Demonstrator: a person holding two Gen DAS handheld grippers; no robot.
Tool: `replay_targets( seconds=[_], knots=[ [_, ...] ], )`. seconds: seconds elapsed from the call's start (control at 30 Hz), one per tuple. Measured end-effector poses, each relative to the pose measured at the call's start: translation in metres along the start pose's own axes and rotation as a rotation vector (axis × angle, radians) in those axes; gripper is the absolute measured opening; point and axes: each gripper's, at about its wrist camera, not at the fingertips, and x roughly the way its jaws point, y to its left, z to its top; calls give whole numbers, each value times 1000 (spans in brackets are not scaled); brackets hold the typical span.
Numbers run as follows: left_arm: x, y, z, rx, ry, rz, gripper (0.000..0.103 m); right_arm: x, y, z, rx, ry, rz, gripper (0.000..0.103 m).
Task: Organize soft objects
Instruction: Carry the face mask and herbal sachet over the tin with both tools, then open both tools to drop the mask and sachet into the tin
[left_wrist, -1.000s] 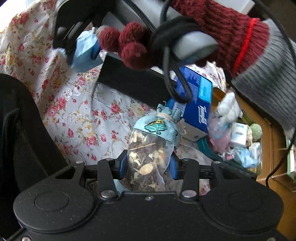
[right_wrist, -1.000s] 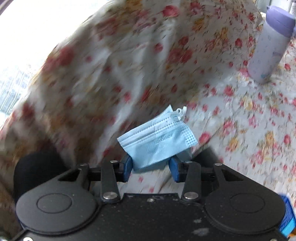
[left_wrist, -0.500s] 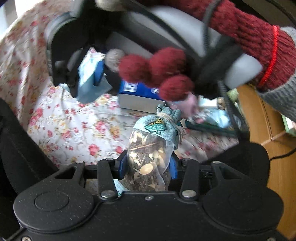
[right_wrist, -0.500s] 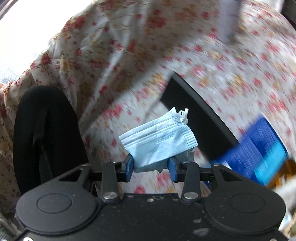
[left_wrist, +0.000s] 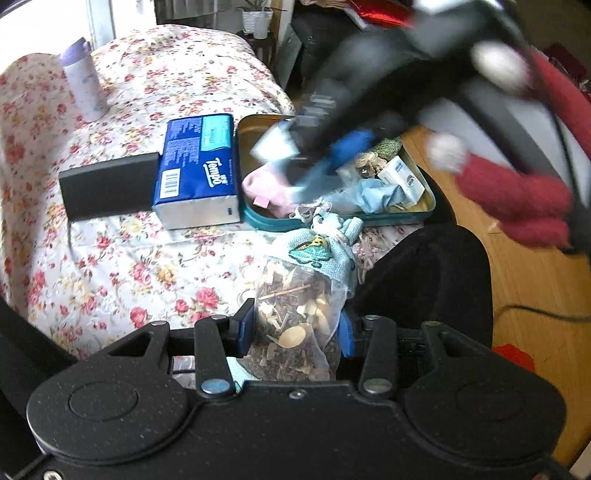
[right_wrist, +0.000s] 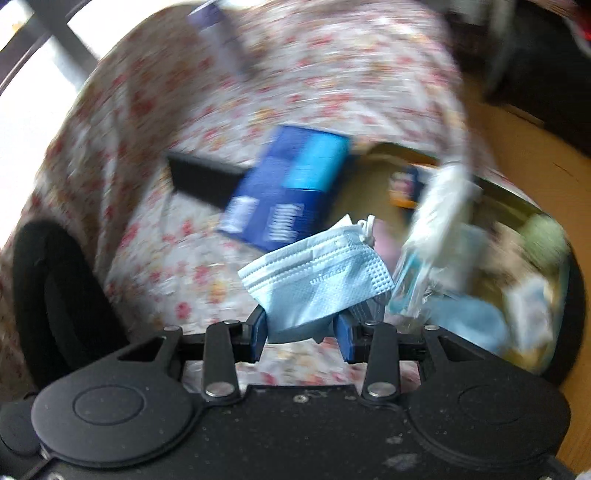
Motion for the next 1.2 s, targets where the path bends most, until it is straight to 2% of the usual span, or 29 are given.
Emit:
replay_targets(
  seconds=[0.23,0.57,0.67,0.9,1.2],
  knots=[
    [19,1,26,-1,-4,-8,44,-21,-77,-30,209,-148,-100,38],
    [47,3,101,9,-16,-13,44,-18,-145,-27,446,-214,-154,38],
    [57,4,125,6,-12,-27,44,-14,-153,-22,484,-211,-152,38],
    [91,15,161,-39,74,-75,44,1,-160,-18,523,-179,-150,39],
    [115,17,181,-28,87,-44,45,8,-166,-18,543,-175,-138,40]
  ],
)
